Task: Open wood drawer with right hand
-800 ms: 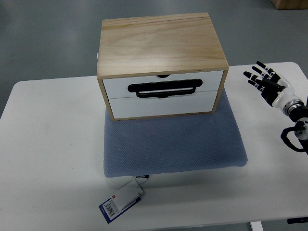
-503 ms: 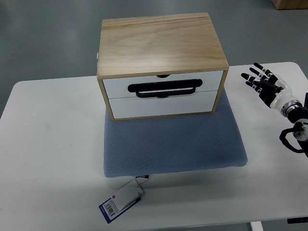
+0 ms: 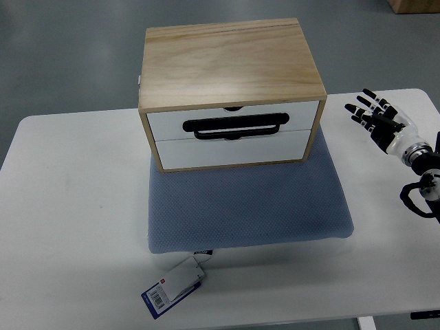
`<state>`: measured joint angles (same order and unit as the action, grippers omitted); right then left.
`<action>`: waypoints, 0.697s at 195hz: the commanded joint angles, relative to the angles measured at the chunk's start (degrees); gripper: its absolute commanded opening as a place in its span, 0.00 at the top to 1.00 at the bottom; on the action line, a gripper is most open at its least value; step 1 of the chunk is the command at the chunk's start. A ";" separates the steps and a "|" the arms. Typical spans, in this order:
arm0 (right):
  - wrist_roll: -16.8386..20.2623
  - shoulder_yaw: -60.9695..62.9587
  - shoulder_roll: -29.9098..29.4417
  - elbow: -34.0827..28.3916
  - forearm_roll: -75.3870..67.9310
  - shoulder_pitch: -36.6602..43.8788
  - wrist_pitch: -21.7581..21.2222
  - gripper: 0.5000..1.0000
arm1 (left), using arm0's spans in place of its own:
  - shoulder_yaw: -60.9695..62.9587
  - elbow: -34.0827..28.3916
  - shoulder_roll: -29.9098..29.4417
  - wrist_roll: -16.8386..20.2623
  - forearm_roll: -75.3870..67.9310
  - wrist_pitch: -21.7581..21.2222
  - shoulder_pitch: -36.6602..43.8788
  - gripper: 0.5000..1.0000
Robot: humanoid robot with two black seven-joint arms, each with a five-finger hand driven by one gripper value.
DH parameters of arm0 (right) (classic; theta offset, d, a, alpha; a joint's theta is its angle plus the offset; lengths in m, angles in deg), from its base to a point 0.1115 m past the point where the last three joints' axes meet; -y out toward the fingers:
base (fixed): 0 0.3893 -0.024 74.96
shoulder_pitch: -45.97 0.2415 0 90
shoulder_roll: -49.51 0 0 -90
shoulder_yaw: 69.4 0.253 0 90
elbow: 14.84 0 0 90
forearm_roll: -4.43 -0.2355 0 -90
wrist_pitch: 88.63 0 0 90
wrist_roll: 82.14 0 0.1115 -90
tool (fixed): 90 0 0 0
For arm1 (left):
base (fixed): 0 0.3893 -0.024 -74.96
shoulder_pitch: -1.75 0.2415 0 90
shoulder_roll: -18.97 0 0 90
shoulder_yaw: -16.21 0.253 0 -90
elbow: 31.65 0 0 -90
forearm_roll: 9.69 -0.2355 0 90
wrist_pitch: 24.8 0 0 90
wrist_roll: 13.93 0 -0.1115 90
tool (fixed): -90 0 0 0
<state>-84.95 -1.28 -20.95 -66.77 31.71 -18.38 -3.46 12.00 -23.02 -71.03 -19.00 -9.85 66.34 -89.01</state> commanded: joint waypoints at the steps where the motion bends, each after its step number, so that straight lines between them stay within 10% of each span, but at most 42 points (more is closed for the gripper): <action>1: 0.00 0.08 0.24 0.08 0.05 0.09 0.00 0.14 | -0.01 -0.02 0.00 -0.03 -0.02 0.00 -0.03 0.00; 136: 0.00 1.05 1.12 0.08 -0.13 0.88 0.18 0.14 | -0.01 -0.02 0.00 -0.03 -0.02 0.00 -0.03 0.00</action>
<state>-84.96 -0.35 -20.14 -66.70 31.60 -17.53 -3.28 11.99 -23.03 -71.03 -19.00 -9.87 66.34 -89.03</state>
